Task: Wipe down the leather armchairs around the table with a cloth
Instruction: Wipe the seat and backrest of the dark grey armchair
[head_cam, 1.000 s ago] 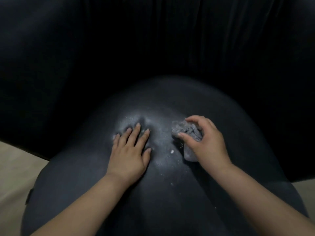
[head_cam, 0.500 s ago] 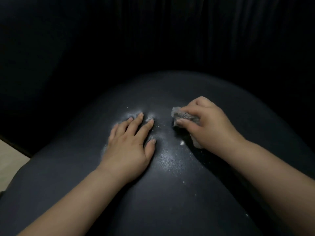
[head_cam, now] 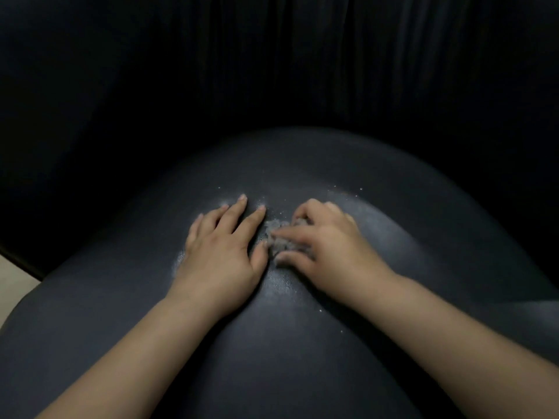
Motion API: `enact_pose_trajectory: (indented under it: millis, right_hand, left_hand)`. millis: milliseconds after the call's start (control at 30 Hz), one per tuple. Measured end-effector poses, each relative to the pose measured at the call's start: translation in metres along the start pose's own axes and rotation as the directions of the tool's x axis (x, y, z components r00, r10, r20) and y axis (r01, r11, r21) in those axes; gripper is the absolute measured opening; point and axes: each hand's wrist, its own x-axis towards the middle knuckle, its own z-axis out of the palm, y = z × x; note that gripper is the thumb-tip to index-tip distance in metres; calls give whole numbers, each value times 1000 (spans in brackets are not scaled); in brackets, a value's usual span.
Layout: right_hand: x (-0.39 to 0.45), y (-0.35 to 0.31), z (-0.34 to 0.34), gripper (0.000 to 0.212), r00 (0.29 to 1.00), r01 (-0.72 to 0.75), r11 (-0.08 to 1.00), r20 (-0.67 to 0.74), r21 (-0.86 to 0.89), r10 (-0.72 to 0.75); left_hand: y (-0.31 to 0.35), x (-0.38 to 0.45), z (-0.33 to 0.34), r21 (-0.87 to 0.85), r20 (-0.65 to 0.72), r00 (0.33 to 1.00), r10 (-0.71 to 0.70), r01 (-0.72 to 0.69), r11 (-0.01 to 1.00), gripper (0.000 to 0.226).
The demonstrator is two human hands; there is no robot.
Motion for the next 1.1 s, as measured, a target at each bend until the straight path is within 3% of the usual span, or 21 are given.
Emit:
enact_pose_trajectory:
  millis: [167,333,400,533,700,900,1100]
  right_hand:
    - [24,30,-11,33,960,-271,958,-94,-91,263]
    - [4,-6,4,36,999,-42,999,-19,-19,42]
    - [6,5,4,35,995,-78,997,-57,-23,77]
    - [29,34,-3,32,950,-285,955,-158,-82,270]
    - [24,-2,16,33,998,-14,999,-57,36,16]
    - [61,28,5,36,966,-247,968,-94,-37,243]
    - [55,-16,29,36,999,28,996,17,86,-29]
  left_hand:
    - [2,-1,-1,-10,-11,1000,-8,7,1000,78]
    - [1,-1,-1,-3,-13,1000,-7,7,1000,79]
    - [1,-1,-1,-15,-26,1000,-8,8,1000,78]
    - [1,-2,-2,-50,-48,999,3,-5,999,78]
    - [-11,-11,-15,-118,-198,980,-20,-4,993,62]
    - [-41,-32,-21,-41,-162,981,-108,103,994,70]
    - [-44,-38,-14,-233,-326,900,-289,220,947,53]
